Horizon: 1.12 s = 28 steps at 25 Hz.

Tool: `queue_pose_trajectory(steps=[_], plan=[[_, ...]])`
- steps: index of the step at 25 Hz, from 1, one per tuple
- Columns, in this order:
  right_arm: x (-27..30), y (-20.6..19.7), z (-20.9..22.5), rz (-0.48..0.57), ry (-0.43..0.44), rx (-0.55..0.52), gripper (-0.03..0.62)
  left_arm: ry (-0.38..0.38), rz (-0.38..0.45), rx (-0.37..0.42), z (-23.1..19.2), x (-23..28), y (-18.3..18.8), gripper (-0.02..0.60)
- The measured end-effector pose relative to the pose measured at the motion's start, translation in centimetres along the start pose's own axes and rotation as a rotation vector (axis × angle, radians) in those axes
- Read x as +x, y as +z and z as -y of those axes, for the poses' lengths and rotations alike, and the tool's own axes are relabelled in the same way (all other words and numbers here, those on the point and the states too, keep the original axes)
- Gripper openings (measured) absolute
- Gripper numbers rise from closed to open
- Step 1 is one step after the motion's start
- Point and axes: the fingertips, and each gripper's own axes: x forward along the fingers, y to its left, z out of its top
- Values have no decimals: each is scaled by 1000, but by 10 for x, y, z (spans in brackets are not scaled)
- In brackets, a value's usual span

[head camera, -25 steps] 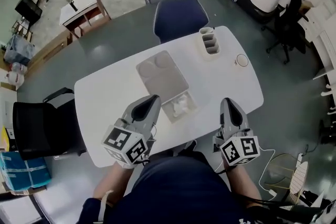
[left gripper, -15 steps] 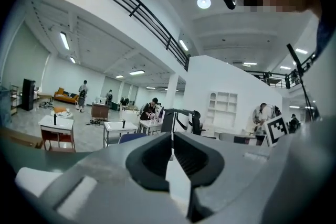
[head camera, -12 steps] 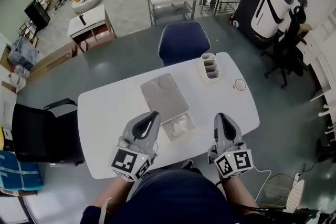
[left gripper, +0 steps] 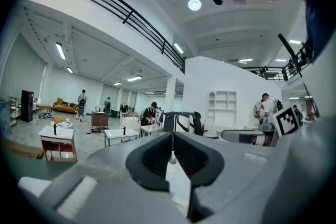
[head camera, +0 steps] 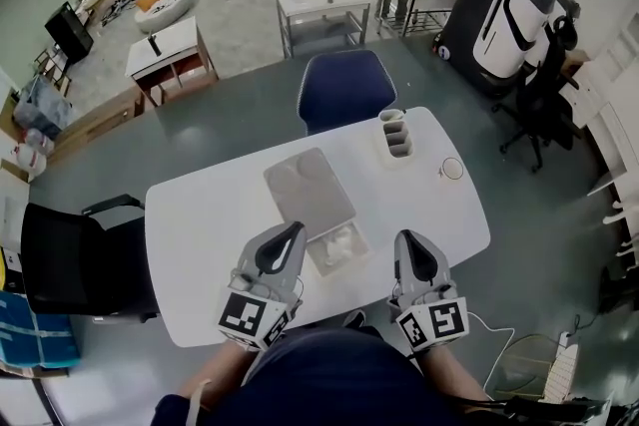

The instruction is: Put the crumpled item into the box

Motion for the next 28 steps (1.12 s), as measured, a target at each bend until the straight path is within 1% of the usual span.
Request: queue_pose_trajectory(steps=[16, 28], plan=[[-3, 4, -6, -1, 16, 18, 2, -15, -20, -4, 3, 0, -2, 14], [-6, -4, -7, -2, 10, 29, 2, -16, -31, -5, 6, -1, -10, 14]])
